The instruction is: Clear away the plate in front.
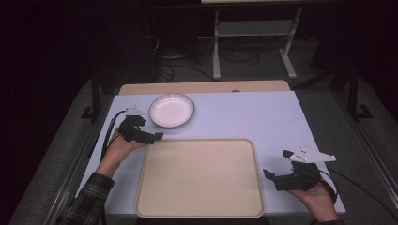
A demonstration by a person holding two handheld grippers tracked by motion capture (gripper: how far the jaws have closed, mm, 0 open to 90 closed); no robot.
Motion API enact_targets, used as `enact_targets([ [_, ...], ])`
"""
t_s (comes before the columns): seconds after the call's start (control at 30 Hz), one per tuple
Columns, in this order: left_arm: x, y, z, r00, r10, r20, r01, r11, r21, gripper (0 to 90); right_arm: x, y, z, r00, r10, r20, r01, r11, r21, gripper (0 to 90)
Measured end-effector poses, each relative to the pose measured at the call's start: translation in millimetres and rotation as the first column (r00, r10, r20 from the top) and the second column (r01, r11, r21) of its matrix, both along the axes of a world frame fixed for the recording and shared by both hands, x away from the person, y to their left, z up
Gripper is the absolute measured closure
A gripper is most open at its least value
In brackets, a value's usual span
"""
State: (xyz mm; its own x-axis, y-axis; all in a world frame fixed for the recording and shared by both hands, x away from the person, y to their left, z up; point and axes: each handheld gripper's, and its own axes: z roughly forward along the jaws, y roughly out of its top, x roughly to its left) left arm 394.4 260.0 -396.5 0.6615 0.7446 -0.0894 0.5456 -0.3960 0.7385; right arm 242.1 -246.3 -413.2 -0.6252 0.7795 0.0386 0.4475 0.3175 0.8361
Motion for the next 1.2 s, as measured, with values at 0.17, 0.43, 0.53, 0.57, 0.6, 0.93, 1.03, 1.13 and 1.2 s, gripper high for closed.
enact_targets([
  [0.17,9.2,-1.9,3.4,0.9999,0.007,-0.013,-0.007,1.0,0.001,0.0,0.0,-0.3,0.1,1.0,0.0,0.0,0.0,1.0,0.002,1.5],
  [0.43,20.9,-5.3,6.4,0.9996,0.012,-0.027,-0.012,0.9999,0.004,0.0,0.1,-0.5,0.2,1.0,0.001,0.0,-0.001,1.0,0.002,1.4],
  [0.53,25.1,-6.1,6.7,0.9994,0.016,-0.032,-0.016,0.9999,0.003,0.0,0.3,-0.6,0.3,1.0,0.001,0.001,-0.001,1.0,0.002,1.4],
  [0.57,26.6,-6.2,6.7,0.9992,0.019,-0.035,-0.019,0.9998,0.002,0.0,0.2,-0.5,0.3,1.0,0.001,0.0,-0.001,1.0,0.003,1.4],
  [0.6,28.1,-6.5,6.6,0.999,0.022,-0.04,-0.022,0.9998,-0.002,0.0,0.3,-0.5,0.2,1.0,0.001,0.0,-0.001,1.0,0.002,1.5],
  [0.93,46.0,-9.4,3.5,0.9975,0.052,-0.048,-0.052,0.9986,-0.004,0.0,0.3,-0.4,0.2,1.0,0.004,0.0,-0.004,1.0,0.002,1.5],
  [1.03,52.1,-8.9,2.4,0.9966,0.065,-0.051,-0.065,0.9979,0.001,0.0,0.3,-0.8,0.0,1.0,0.004,-0.001,-0.004,1.0,0.003,1.5],
  [1.13,55.8,-8.2,1.1,0.9953,0.08,-0.054,-0.081,0.9967,-0.006,0.0,0.2,-0.9,-0.1,1.0,0.004,-0.002,-0.004,1.0,0.002,1.4],
  [1.2,59.6,-7.4,-0.8,0.9942,0.09,-0.059,-0.091,0.9959,-0.002,0.0,-0.3,-0.7,0.3,1.0,0.006,-0.001,-0.006,1.0,0.002,1.5],
])
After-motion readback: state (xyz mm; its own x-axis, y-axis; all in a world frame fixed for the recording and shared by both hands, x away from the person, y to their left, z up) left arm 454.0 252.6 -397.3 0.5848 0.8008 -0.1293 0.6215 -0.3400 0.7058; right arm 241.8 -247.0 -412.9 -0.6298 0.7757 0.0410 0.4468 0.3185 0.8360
